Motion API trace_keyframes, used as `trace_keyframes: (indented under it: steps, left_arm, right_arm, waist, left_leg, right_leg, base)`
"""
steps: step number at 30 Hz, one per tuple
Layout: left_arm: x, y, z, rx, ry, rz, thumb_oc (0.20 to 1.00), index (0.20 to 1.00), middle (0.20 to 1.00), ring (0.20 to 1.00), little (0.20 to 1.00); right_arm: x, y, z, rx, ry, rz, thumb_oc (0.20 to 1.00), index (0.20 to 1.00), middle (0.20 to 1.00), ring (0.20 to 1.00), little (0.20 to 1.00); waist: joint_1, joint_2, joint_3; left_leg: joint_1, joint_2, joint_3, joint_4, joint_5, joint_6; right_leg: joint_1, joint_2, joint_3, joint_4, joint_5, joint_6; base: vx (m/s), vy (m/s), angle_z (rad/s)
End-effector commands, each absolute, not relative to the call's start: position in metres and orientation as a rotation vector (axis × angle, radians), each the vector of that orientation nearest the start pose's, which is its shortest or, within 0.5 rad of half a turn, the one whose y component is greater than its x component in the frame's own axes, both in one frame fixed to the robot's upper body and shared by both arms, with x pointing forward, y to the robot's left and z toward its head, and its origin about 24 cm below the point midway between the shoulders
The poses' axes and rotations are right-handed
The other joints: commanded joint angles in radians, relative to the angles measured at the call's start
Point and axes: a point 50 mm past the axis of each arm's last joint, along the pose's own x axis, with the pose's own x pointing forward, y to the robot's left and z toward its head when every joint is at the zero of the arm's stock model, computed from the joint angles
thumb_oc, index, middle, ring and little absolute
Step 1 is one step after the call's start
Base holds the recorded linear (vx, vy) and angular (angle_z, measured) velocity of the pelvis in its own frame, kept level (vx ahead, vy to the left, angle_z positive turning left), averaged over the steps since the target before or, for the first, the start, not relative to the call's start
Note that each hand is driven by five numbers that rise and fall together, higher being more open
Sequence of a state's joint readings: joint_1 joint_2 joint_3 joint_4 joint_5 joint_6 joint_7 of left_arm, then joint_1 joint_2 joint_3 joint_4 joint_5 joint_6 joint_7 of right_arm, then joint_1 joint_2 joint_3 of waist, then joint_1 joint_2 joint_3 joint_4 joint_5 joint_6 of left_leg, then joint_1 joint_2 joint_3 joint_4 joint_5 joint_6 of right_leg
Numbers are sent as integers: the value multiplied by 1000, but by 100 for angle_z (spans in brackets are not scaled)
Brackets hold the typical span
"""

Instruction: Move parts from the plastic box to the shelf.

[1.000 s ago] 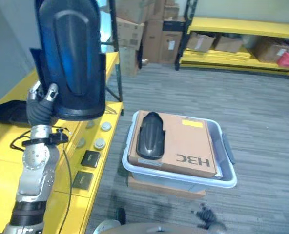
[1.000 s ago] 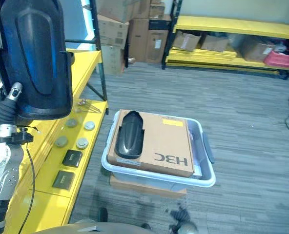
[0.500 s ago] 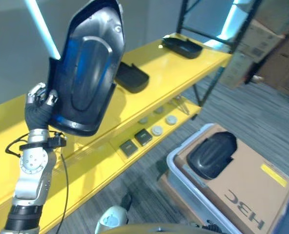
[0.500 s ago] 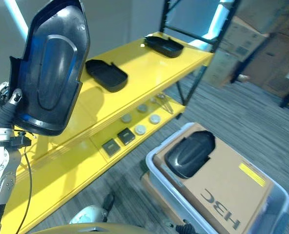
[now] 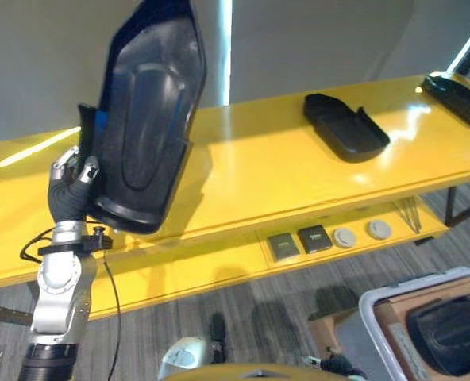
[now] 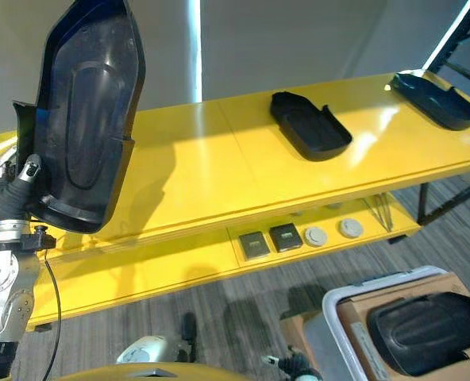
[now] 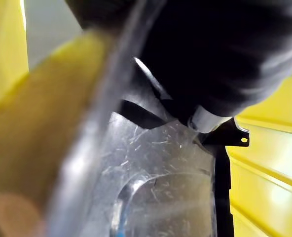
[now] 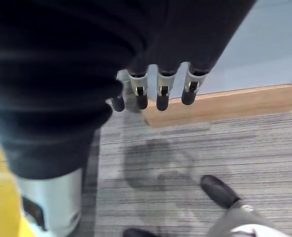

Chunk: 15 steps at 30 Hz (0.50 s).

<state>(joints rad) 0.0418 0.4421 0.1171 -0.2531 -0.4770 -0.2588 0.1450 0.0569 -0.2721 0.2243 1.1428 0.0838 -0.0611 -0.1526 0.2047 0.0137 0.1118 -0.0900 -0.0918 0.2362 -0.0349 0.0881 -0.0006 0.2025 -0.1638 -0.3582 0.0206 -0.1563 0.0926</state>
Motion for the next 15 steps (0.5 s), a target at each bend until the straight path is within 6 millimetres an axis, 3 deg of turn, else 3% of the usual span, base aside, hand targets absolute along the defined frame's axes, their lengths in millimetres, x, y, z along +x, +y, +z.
trace_keyframes:
  steps: [1,3,4,5,6,7,8,9,10,11,14,15]
  left_arm:
    - [232,242,172,-37,-661,115,200,200,200,200,200]
    - [239,238,176,-31,-655,107,200,200,200,200,200]
    - [244,234,176,-24,-652,106,200,200,200,200,200]
    - [245,233,177,-23,-651,106,200,200,200,200,200]
    - [250,229,176,-19,-641,111,200,200,200,200,200]
    - [255,226,173,-17,-619,120,200,200,200,200,200]
    - [257,224,172,-22,-610,125,200,200,200,200,200]
    - [262,219,172,-21,-587,131,200,200,200,200,200]
    - [263,217,172,-21,-583,129,200,200,200,200,200]
    - [268,210,172,-21,-563,123,200,200,200,200,200]
    - [270,206,165,-14,-526,117,200,200,200,200,200]
    - [271,205,160,4,-497,137,200,200,200,200,200]
  right_arm:
    - [69,-233,-162,-322,1195,-159,1000,1000,1000,1000,1000]
    - [68,-233,-162,-300,1192,-189,1000,1000,1000,1000,1000]
    - [66,-235,-162,-282,1194,-217,1000,1000,1000,1000,1000]
    - [65,-235,-162,-277,1194,-224,1000,1000,1000,1000,1000]
    - [63,-238,-161,-235,1192,-267,1000,1000,1000,1000,1000]
    - [60,-243,-160,-223,1189,-288,1000,1000,1000,1000,1000]
    - [59,-245,-160,-228,1183,-286,1000,1000,1000,1000,1000]
    - [60,-247,-159,-235,1175,-278,1000,1000,1000,1000,1000]
    - [60,-247,-159,-237,1172,-274,1000,1000,1000,1000,1000]
    - [63,-247,-159,-252,1165,-260,1000,1000,1000,1000,1000]
    - [66,-243,-160,-271,1177,-234,1000,1000,1000,1000,1000]
    - [66,-243,-160,-283,1187,-215,1000,1000,1000,1000,1000]
  waist:
    - [-15,-6,-60]
    - [-38,1,-49]
    - [-61,12,-36]
    - [-65,12,-34]
    - [-93,27,-13]
    - [-130,36,2]
    - [-144,36,8]
    - [-164,29,14]
    - [-167,25,18]
    - [-176,10,22]
    - [-186,-8,21]
    - [-181,-18,9]
  left_leg:
    - [26,49,-118,-45,-46,8]
    - [48,18,-143,-41,-59,51]
    - [62,0,-161,-33,-75,76]
    - [64,-6,-164,-31,-79,81]
    - [75,-13,-176,-25,-77,101]
    - [103,-12,-199,-38,-79,101]
    - [112,-11,-209,-41,-81,98]
    - [126,-4,-235,-48,-88,83]
    - [130,-1,-243,-49,-91,78]
    - [137,11,-266,-52,-103,66]
    - [154,26,-283,-52,-127,67]
    - [155,49,-272,-52,-125,47]
  right_leg:
    - [-107,18,-3,137,79,45]
    - [-192,-35,60,363,130,79]
    - [-279,-54,118,555,169,89]
    - [-299,-58,131,586,175,91]
    - [-381,-47,174,724,216,69]
    - [-447,7,236,739,247,56]
    - [-462,23,251,703,253,49]
    - [-450,32,270,507,261,40]
    - [-436,33,271,415,263,41]
    - [-398,44,289,127,289,53]
    - [-386,54,338,22,303,77]
    - [-328,49,311,-32,297,83]
  base:
    - [217,189,6]
    - [210,273,8]
    - [116,225,25]
    - [56,193,47]
    - [65,52,73]
    - [90,1,64]
    - [187,-241,62]
    - [155,-269,73]
    - [216,-465,106]
    - [165,-387,117]
    - [149,-300,79]
    - [182,-373,33]
